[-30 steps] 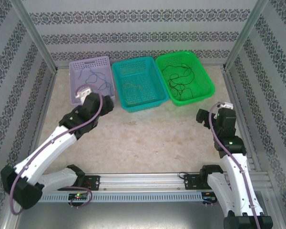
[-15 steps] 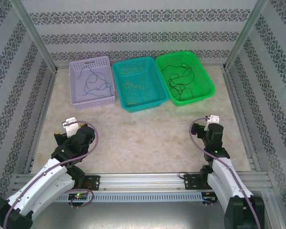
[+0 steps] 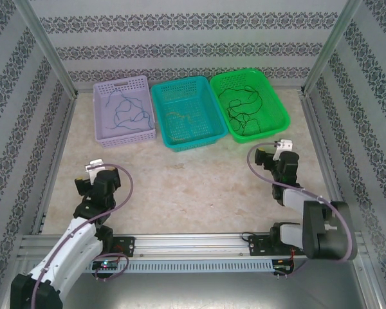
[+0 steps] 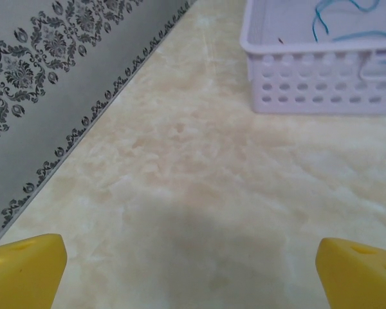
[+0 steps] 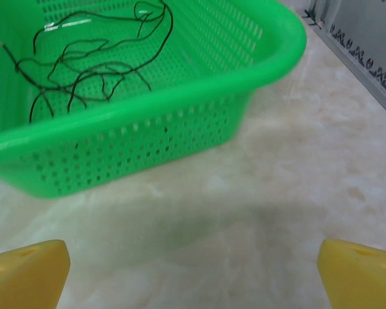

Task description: Untangle the cables

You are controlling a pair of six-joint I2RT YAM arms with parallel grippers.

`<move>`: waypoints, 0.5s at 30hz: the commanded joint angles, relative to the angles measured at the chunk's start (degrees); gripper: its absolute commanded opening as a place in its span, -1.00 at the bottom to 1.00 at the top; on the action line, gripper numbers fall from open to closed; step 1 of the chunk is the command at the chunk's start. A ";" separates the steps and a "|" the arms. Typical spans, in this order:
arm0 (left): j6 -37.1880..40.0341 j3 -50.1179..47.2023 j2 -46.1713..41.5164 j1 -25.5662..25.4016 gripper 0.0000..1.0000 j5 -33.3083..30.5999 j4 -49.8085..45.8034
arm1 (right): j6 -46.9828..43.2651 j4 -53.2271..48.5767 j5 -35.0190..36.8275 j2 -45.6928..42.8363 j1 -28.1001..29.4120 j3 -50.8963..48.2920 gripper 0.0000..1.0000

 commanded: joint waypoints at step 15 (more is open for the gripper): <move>1.62 3.15 31.75 7.91 0.99 20.09 41.13 | -4.43 13.08 -4.97 13.31 4.03 5.46 0.96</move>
